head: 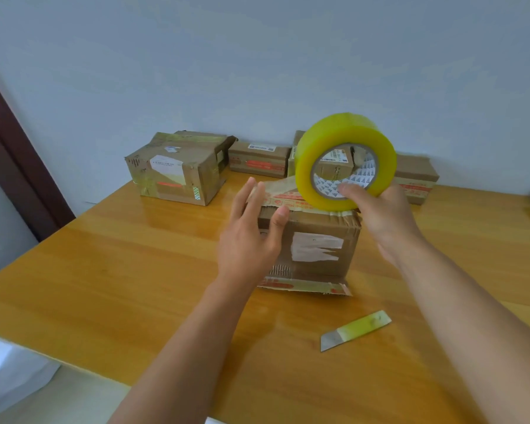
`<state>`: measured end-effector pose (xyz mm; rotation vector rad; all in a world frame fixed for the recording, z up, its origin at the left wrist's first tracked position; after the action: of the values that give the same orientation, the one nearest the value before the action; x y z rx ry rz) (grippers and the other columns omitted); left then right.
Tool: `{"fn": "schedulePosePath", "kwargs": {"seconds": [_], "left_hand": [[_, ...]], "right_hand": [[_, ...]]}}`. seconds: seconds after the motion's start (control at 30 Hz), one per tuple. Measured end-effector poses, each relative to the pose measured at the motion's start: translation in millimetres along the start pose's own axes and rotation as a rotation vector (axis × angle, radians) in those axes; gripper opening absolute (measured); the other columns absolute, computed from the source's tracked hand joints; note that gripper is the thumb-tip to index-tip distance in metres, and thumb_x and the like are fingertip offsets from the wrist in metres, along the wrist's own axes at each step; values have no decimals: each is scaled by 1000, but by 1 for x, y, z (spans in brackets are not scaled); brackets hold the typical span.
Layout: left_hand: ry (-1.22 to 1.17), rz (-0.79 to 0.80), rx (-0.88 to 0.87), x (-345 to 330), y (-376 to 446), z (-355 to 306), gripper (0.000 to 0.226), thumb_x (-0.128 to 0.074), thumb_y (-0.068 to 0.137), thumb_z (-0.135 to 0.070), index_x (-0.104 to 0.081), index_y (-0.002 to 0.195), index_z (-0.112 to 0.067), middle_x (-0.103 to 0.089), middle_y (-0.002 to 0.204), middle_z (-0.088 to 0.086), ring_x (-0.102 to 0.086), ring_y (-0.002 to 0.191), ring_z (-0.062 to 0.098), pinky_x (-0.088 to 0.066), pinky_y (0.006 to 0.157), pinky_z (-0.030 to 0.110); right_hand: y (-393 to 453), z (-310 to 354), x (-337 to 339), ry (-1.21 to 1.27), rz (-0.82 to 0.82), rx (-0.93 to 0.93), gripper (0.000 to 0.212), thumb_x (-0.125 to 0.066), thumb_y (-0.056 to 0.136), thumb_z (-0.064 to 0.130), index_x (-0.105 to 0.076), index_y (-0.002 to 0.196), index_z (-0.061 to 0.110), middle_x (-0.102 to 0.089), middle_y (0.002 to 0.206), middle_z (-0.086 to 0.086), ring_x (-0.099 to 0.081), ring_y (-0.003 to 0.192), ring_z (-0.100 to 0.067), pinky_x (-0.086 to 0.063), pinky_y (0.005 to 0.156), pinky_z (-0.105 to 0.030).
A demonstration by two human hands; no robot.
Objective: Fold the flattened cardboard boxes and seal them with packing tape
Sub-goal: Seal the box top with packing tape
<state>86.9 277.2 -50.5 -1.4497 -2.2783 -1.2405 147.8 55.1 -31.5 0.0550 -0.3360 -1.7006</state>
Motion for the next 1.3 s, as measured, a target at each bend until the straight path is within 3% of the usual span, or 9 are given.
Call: {"fn": "schedulePosePath", "kwargs": {"seconds": [0.2,0.33,0.4,0.5,0.67,0.83,1.0,1.17,1.3], "left_hand": [[222,-43,-87,5,4,-3,61,-30,97,-61,-59,135,-23,-53,142,-10,-55,121,14,-51,78,33],[458,-90,-193,7,2,-16,53,-32,102,-46,-65,130,-15,-61,137,1,-42,139,26,-37,108,46],[461,-72,-212,3,2,-20,53,-29,103,-40,-62,131,-10,-58,141,6,-42,141,25,-33,113,45],[424,-46,-196,0,4,-23,51,-31,101,-36,-63,128,-6,-61,137,11,-54,130,27,-44,104,42],[434,-40,-180,2,5,-25,46,-35,98,-33,-64,125,-9,-63,134,9,-56,127,26,-45,100,41],[436,-48,-197,-3,4,-27,48,-31,101,-31,-55,136,-11,-62,134,7,-53,129,24,-39,102,41],[494,-61,-268,-6,2,-28,49,-26,103,-30,-66,125,-10,-62,134,6,-50,134,21,-34,111,39],[457,11,-281,-6,5,-31,52,-24,106,-40,-65,124,-15,-63,134,4,-52,132,18,-36,108,36],[431,-17,-293,-4,4,-34,45,-33,104,-39,-65,125,-14,-66,131,2,-53,130,19,-38,106,38]], "right_hand": [[-6,2,-4,-9,27,87,23,-71,90,32,-66,108,19,-68,84,-10,-64,71,-14,-49,67,-33],[-6,0,-5,-21,7,96,29,-69,91,34,-63,116,21,-69,91,-14,-65,78,-18,-50,71,-33],[-5,-2,-6,-20,8,99,34,-69,91,35,-61,121,23,-71,94,-8,-66,82,-12,-52,75,-32],[-4,-3,-6,-23,15,103,35,-68,91,36,-60,123,23,-71,94,-4,-66,83,-10,-53,76,-33],[-5,-1,-7,-21,32,113,38,-68,91,35,-57,126,23,-70,97,-10,-65,83,-15,-54,76,-37],[-6,0,-7,-11,34,121,33,-68,92,31,-58,123,24,-68,100,-16,-63,83,-18,-51,71,-30],[-3,-3,-8,-37,36,128,41,-69,91,35,-56,128,25,-69,101,9,-64,86,1,-48,73,-23],[-3,-3,-9,-68,30,150,44,-69,90,37,-55,130,24,-70,102,9,-65,89,0,-53,79,-29],[-4,0,-8,-99,47,171,51,-74,85,48,-54,128,28,-70,106,13,-65,96,0,-53,84,-29]]}}
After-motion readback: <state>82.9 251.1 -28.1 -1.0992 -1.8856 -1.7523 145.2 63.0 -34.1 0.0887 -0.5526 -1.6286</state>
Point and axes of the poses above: each hand's wrist, its own y-axis towards the middle knuckle, its own x-axis out of the back of the hand, z = x × y, the point moved 8 cm from there along y, towards the middle knuckle
